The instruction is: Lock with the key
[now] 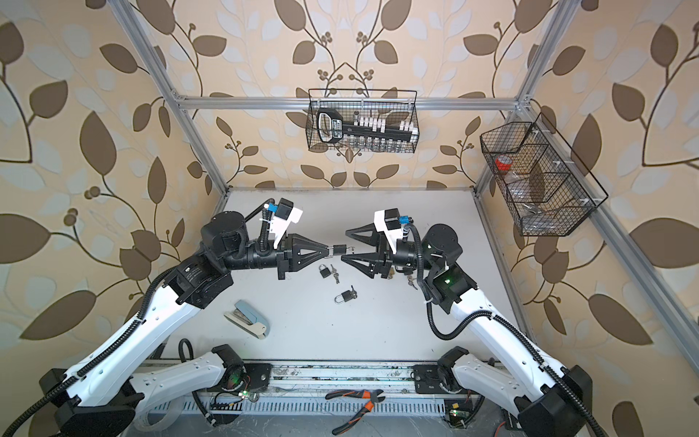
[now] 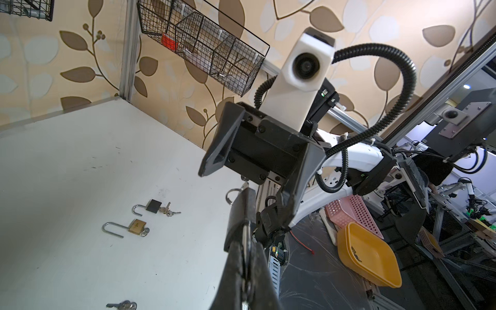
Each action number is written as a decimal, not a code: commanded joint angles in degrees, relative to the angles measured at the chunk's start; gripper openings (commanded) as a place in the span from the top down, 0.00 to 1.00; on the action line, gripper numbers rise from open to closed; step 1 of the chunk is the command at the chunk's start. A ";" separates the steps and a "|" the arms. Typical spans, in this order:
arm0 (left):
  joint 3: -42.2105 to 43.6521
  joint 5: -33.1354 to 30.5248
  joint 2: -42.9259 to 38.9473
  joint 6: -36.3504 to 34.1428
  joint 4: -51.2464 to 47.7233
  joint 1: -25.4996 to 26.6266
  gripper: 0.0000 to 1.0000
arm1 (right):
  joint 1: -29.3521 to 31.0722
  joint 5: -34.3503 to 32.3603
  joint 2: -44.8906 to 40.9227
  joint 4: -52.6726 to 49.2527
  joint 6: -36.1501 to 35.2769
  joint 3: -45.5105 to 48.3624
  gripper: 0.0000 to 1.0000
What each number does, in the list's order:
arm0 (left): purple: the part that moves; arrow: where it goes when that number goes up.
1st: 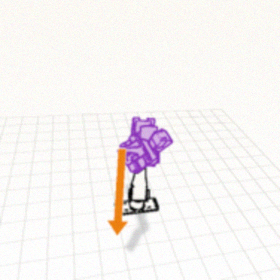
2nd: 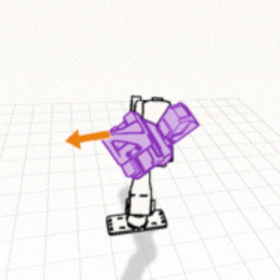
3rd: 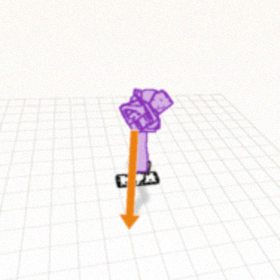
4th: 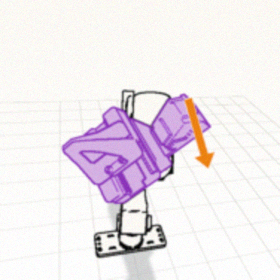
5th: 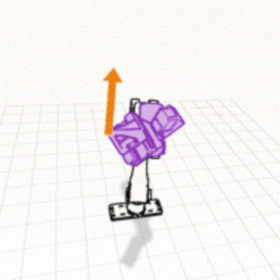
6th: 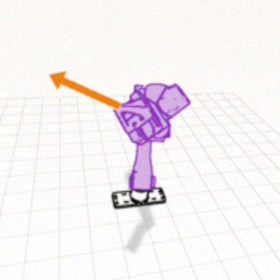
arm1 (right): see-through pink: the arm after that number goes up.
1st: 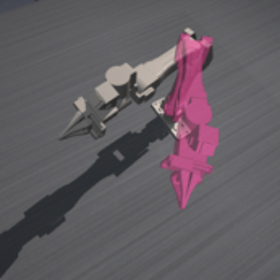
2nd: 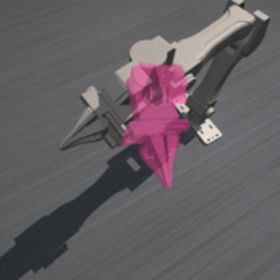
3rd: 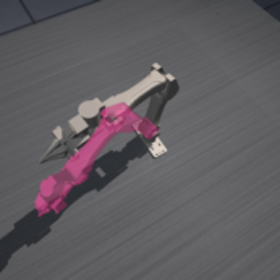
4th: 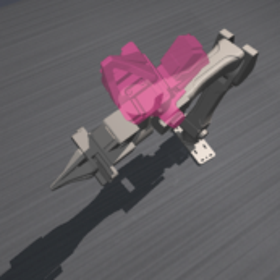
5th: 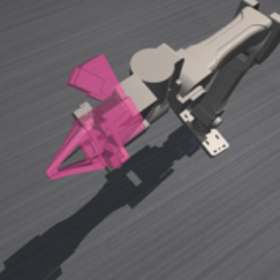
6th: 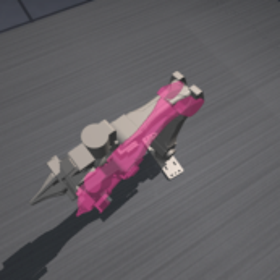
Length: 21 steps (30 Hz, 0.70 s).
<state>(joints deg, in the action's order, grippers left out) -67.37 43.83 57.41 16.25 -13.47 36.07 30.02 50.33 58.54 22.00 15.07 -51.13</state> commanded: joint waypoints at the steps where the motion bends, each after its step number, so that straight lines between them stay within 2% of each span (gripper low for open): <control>1: -0.49 3.10 -1.33 -0.27 3.81 0.49 1.00 | 0.37 3.89 1.42 -2.07 -0.16 -2.32 0.38; 7: -0.49 3.71 -1.34 -0.36 4.25 0.49 1.00 | 0.52 4.96 1.67 -2.81 -0.06 -2.54 0.60; 10: -0.93 3.25 -1.25 -0.87 3.58 0.49 1.00 | 0.63 5.14 1.76 -3.54 -0.14 -2.78 0.67; 21: -2.04 2.57 -0.11 -1.70 2.42 0.49 1.00 | 0.73 7.51 1.56 -1.31 2.19 -3.23 0.75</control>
<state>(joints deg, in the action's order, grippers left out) -67.37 45.04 57.54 15.53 -13.50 36.07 30.39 56.05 60.40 19.14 16.60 -52.01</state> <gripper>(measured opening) 0.055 0.253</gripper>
